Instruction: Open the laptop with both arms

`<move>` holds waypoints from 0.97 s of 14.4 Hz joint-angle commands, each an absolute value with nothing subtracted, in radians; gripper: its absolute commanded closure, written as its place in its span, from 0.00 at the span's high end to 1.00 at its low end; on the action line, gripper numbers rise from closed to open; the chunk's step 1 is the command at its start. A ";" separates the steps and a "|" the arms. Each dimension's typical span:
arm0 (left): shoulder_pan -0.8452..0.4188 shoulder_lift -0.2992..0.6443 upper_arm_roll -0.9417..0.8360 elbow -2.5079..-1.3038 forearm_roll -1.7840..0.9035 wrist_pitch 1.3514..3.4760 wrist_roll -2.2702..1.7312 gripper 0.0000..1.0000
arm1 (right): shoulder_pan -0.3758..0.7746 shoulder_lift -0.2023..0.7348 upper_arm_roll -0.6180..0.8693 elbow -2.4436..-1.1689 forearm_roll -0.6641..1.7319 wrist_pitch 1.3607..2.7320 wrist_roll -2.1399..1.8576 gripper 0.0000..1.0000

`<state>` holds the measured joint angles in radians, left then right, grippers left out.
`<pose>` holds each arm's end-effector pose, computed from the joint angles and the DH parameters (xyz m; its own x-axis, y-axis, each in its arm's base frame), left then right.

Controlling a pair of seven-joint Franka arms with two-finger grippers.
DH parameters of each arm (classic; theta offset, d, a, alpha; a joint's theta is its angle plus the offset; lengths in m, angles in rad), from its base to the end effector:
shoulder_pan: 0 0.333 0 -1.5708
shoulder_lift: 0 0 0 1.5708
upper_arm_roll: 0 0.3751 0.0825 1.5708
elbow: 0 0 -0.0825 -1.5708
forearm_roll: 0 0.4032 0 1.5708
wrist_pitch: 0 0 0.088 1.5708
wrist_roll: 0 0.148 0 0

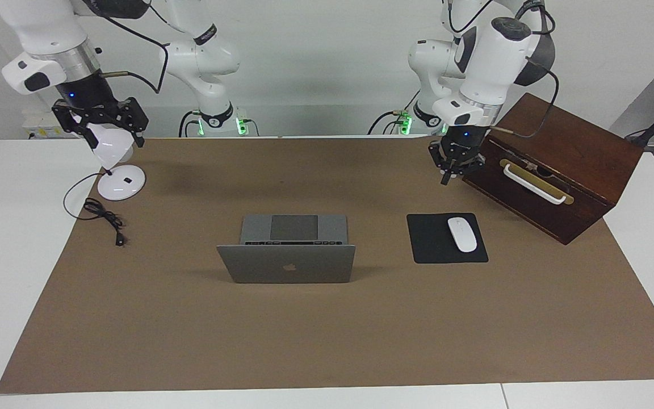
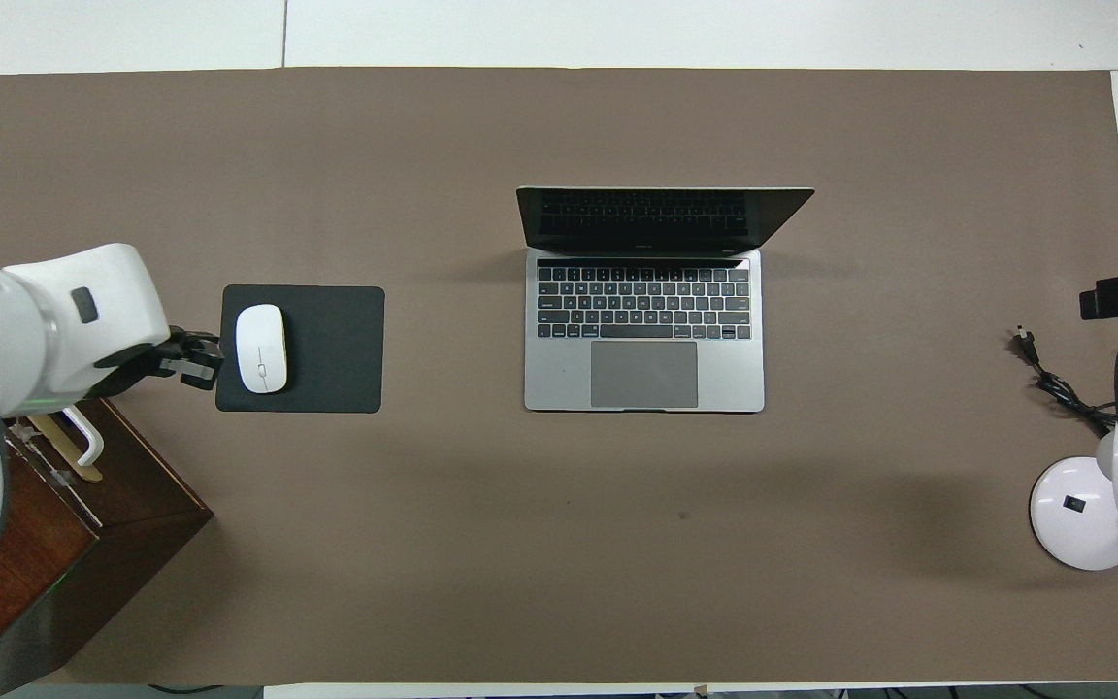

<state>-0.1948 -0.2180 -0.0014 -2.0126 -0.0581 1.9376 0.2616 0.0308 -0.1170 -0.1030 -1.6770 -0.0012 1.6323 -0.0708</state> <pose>0.5079 -0.1073 0.5742 0.8945 -0.4205 0.1517 -0.4278 -0.9037 0.0177 0.5374 -0.0426 0.6604 0.9974 -0.0013 0.0722 -0.0009 -1.0000 -0.0057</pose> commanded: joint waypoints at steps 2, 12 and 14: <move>-0.118 -0.216 -0.012 -1.960 -0.048 1.858 0.164 0.42 | 0.018 -0.126 -0.097 -1.689 -0.021 1.628 -0.092 1.00; 0.005 -0.206 -0.012 -1.910 -0.043 1.832 -0.002 1.00 | 0.009 -0.129 -0.095 -1.694 -0.020 1.614 -0.091 1.00; -0.008 -0.183 -0.018 -1.855 -0.003 1.766 -0.002 1.00 | 0.009 -0.129 -0.095 -1.694 -0.020 1.614 -0.091 1.00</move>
